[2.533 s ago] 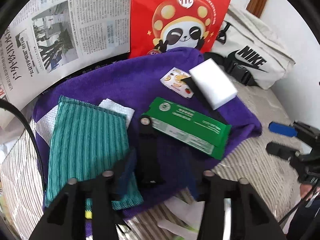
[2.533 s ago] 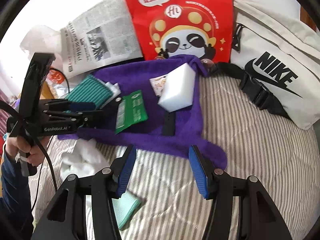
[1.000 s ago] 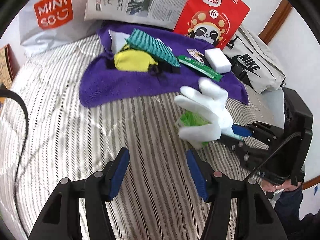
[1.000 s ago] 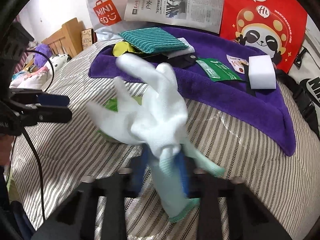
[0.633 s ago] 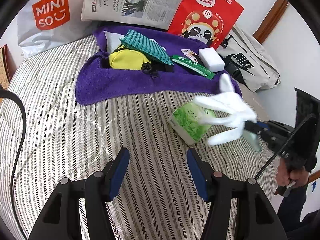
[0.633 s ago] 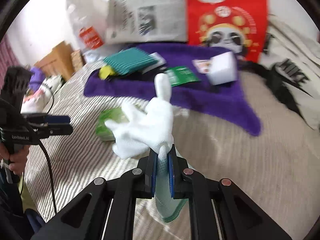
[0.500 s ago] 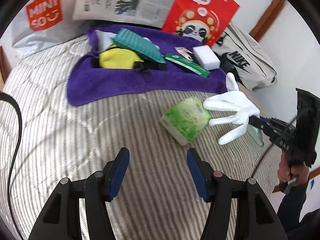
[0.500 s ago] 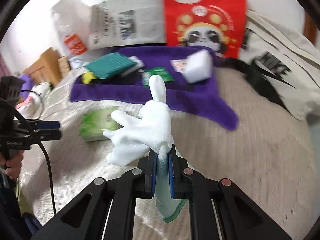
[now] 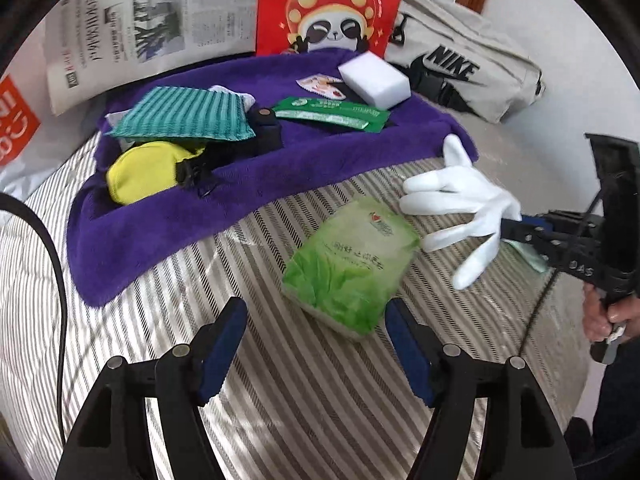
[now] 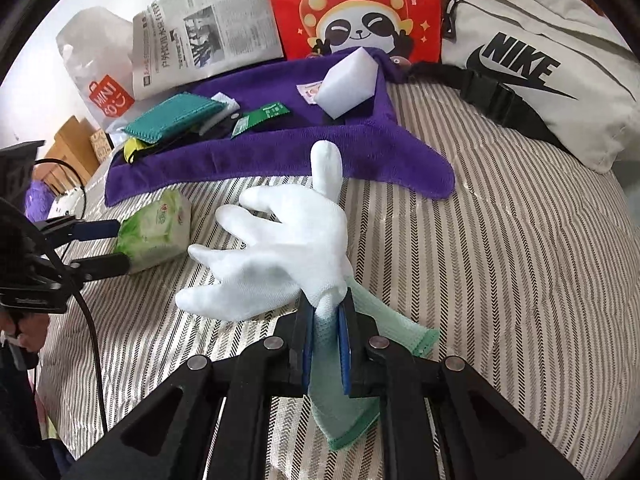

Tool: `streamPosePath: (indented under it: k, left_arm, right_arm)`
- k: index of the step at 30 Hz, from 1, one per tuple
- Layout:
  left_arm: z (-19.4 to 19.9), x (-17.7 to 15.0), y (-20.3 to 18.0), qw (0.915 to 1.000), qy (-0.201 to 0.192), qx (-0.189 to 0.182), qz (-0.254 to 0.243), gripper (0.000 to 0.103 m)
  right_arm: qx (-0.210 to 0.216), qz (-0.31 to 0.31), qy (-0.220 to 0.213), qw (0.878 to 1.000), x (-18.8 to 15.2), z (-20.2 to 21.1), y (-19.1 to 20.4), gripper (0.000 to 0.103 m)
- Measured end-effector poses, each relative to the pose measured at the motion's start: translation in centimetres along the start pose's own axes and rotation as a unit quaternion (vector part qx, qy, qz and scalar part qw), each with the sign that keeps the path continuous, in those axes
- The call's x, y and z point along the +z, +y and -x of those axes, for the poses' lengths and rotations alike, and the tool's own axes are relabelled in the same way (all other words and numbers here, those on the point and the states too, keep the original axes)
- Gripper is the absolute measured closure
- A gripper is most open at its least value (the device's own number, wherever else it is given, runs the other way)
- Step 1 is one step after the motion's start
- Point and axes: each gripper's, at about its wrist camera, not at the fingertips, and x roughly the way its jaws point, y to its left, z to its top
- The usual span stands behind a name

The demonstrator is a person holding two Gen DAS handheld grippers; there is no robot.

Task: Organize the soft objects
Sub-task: 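Grasp the green tissue pack with the left gripper while the right holds the glove, then carry the green tissue pack and white glove over the purple towel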

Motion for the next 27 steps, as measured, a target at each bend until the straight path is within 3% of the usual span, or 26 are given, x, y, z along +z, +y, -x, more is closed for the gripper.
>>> streamPosePath:
  k: [5, 10, 13, 15, 17, 18, 22, 27]
  left_arm:
    - [-1.5, 0.8, -0.8, 0.999, 0.004, -0.008, -0.045, 0.033]
    - [-2.9, 1.4, -2.1, 0.9947, 0.013, 0.022, -0.099, 0.033]
    - [-3.2, 1.9, -2.1, 0.9948, 0.01, 0.019, -0.1, 0.033]
    - [-3.3, 2.1, -2.1, 0.9946, 0.011, 0.018, -0.101, 0.034]
    - [-3.4, 2.1, -2.2, 0.9945, 0.012, 0.019, -0.102, 0.043]
    - [-3.4, 2.1, -2.2, 0.9948, 0.01, 0.019, -0.1, 0.049]
    - [-3.3, 2.2, -2.4, 0.9949, 0.005, 0.018, -0.099, 0.05]
    - [-2.9, 1.7, -2.1, 0.9956, 0.007, 0.014, -0.092, 0.05]
  right_arm:
    - [0.001, 0.008, -0.009, 1.0, -0.1, 0.0, 0.1, 0.091]
    - [0.014, 0.012, -0.009, 1.0, 0.1, 0.0, 0.1, 0.084]
    - [0.029, 0.018, -0.008, 0.999, 0.1, 0.1, 0.4, 0.07]
    - [0.034, 0.03, -0.006, 0.999, 0.2, 0.0, 1.0, 0.054]
    - [0.02, 0.048, -0.004, 0.999, 0.4, -0.2, 2.0, 0.048]
    - [0.008, 0.057, -0.004, 0.998, 0.5, -0.5, 2.5, 0.046]
    - [-0.037, 0.087, -0.002, 0.996, 1.1, -1.4, 3.8, 0.046]
    - [-0.042, 0.077, -0.008, 0.996, 2.2, -2.3, 3.5, 0.047]
